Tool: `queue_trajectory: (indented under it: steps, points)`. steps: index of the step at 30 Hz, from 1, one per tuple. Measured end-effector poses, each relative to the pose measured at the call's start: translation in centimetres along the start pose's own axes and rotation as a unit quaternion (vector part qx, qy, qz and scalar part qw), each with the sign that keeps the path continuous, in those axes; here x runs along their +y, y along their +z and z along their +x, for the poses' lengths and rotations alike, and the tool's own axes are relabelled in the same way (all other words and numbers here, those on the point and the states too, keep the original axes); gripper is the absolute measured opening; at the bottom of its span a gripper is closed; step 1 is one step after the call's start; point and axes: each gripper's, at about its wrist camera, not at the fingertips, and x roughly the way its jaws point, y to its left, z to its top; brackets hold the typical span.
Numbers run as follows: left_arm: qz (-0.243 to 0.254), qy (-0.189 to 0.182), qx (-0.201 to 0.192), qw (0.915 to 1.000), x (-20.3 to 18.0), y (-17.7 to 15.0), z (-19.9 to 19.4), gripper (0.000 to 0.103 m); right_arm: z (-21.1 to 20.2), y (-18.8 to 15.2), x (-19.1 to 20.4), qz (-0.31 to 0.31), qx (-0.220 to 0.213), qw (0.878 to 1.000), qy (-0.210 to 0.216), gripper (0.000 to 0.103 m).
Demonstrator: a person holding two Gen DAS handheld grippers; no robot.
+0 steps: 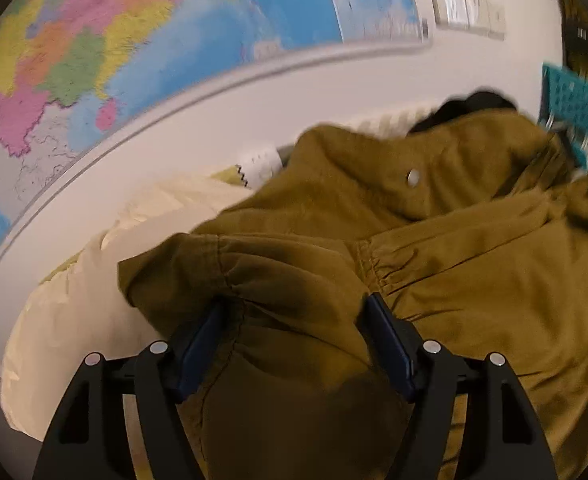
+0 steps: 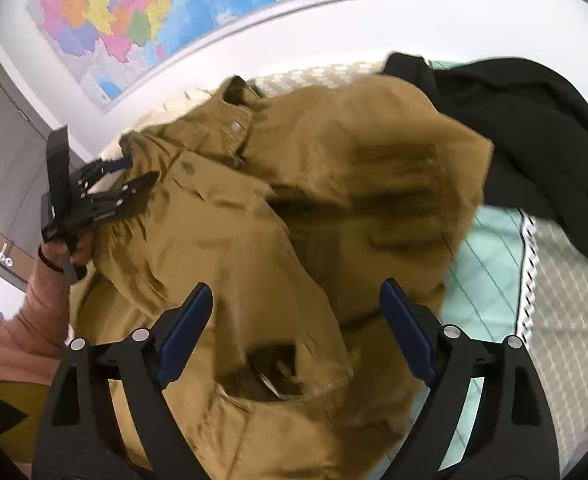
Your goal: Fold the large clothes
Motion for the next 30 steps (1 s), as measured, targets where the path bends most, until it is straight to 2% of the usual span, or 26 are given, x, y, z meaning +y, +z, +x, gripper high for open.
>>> queue_trajectory:
  steps: [1, 2, 3, 5, 7, 9, 10, 12, 14, 15, 17, 20, 22, 24, 27, 30]
  points:
    - [0.009, 0.008, 0.004, 0.9999, -0.3, 0.0, 0.3, 0.071, -0.3, -0.3, -0.2, 0.005, -0.003, 1.000, 0.007, 0.055]
    - [0.016, 0.017, 0.005, 0.9997, -0.6, -0.1, 0.3, 0.071, -0.5, -0.4, -0.7, 0.016, -0.002, 1.000, 0.026, 0.020]
    - [0.016, 0.018, 0.004, 0.9997, -0.7, 0.0, 0.2, 0.071, -0.8, -0.3, -1.3, 0.035, -0.007, 0.999, 0.041, 0.006]
    - [0.002, 0.011, -0.001, 0.9999, -0.2, 0.0, -0.6, 0.071, -2.5, 0.3, -2.3, 0.061, -0.041, 0.995, 0.070, 0.005]
    - [-0.023, -0.018, -0.019, 0.9994, 0.5, -0.1, -2.4, 0.071, -3.7, 0.8, -3.8, 0.102, -0.069, 0.988, 0.092, 0.005]
    - [-0.030, -0.039, -0.035, 0.9982, 0.5, -0.4, -3.8, 0.071, -2.9, 0.9, -5.3, 0.134, -0.058, 0.986, 0.077, 0.007]
    - [-0.028, -0.042, -0.040, 0.9979, 0.4, -0.7, -4.4, 0.071, -1.8, 0.8, -5.8, 0.139, -0.036, 0.988, 0.055, 0.009]
    - [-0.021, -0.049, -0.045, 0.9976, -0.2, -1.1, -5.0, 0.071, 0.3, 0.5, -6.6, 0.158, -0.004, 0.987, 0.026, 0.020]
    - [-0.014, -0.058, -0.045, 0.9972, -0.8, -1.6, -5.1, 0.071, 1.0, 0.2, -7.1, 0.170, -0.007, 0.985, 0.023, 0.021]
    - [-0.007, -0.060, -0.042, 0.9973, -1.3, -2.1, -5.1, 0.071, 0.6, 0.1, -7.2, 0.176, -0.018, 0.984, 0.021, 0.027]
    - [-0.003, -0.055, -0.027, 0.9981, -1.8, -3.0, -4.5, 0.071, -1.3, 0.1, -6.5, 0.161, -0.052, 0.985, -0.027, 0.043]
    - [-0.013, -0.060, -0.014, 0.9980, -1.6, -4.0, -3.8, 0.071, -4.9, -0.3, -4.3, 0.123, -0.121, 0.983, -0.056, 0.046]
    - [-0.019, -0.062, -0.013, 0.9978, -1.3, -4.1, -3.6, 0.071, -5.9, -0.4, -2.3, 0.085, -0.149, 0.984, -0.053, 0.046]
    - [-0.020, -0.058, -0.012, 0.9981, -1.3, -4.0, -3.4, 0.072, -5.2, -0.6, 0.4, 0.036, -0.140, 0.989, -0.026, 0.049]
    - [-0.012, -0.041, -0.008, 0.9990, -1.8, -3.9, -2.6, 0.073, -1.6, -0.5, 3.4, -0.029, -0.093, 0.995, -0.035, 0.049]
    - [-0.013, -0.025, 0.003, 0.9996, -1.8, -3.9, -1.4, 0.074, 3.0, -0.2, 3.6, -0.031, -0.046, 0.998, -0.027, 0.045]
